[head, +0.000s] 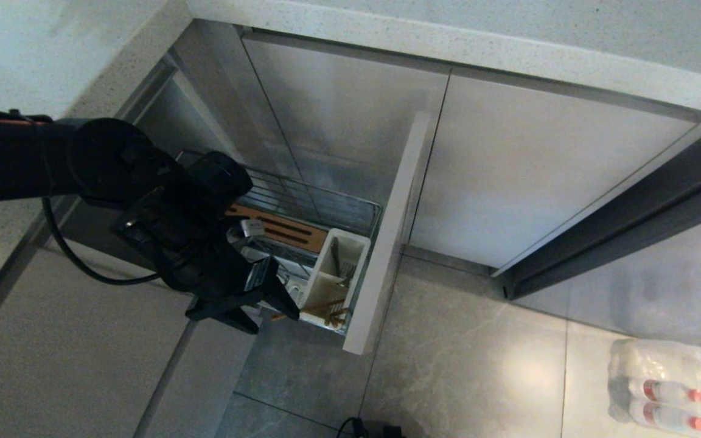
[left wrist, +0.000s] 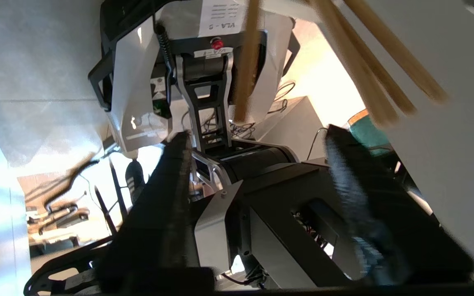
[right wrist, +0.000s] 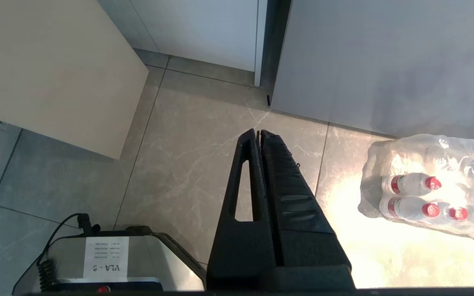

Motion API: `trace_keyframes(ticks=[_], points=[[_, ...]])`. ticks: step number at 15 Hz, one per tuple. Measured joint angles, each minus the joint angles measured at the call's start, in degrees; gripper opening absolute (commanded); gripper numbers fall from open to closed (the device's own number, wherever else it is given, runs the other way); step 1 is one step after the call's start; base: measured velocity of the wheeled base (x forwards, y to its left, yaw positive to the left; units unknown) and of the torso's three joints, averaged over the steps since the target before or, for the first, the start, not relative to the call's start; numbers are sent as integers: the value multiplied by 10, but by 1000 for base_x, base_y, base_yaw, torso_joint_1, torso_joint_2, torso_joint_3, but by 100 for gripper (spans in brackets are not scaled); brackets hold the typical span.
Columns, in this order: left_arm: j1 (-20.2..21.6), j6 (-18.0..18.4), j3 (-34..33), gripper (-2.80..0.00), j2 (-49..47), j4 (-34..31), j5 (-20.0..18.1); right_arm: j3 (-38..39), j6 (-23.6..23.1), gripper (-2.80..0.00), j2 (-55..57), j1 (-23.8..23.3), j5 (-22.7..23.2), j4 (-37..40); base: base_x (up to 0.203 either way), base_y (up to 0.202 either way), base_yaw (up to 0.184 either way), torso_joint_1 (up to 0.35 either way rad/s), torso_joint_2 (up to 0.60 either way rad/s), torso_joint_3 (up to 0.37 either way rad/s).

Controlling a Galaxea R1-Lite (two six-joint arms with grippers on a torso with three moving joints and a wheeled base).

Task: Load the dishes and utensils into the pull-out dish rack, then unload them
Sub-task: Take the chopsticks out of the cupboard

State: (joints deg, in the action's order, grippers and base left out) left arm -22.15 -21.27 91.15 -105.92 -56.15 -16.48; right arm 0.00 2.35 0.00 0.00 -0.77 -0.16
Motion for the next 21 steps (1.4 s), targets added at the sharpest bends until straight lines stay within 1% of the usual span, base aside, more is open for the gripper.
trace_keyframes(ticks=[6, 9, 14, 21], points=[[11, -3, 15, 0, -47, -3, -5, 0, 0, -280, 0, 0, 0, 0, 0, 0, 0, 0, 0, 0], [16, -4, 25, 0, -70, -6, -16, 0, 0, -280, 0, 0, 0, 0, 0, 0, 0, 0, 0, 0], [18, -4, 56, 0, -107, -46, -21, 0, 0, -280, 0, 0, 0, 0, 0, 0, 0, 0, 0, 0], [18, -5, 66, 0, -131, -50, -21, 0, 0, -280, 0, 0, 0, 0, 0, 0, 0, 0, 0, 0]])
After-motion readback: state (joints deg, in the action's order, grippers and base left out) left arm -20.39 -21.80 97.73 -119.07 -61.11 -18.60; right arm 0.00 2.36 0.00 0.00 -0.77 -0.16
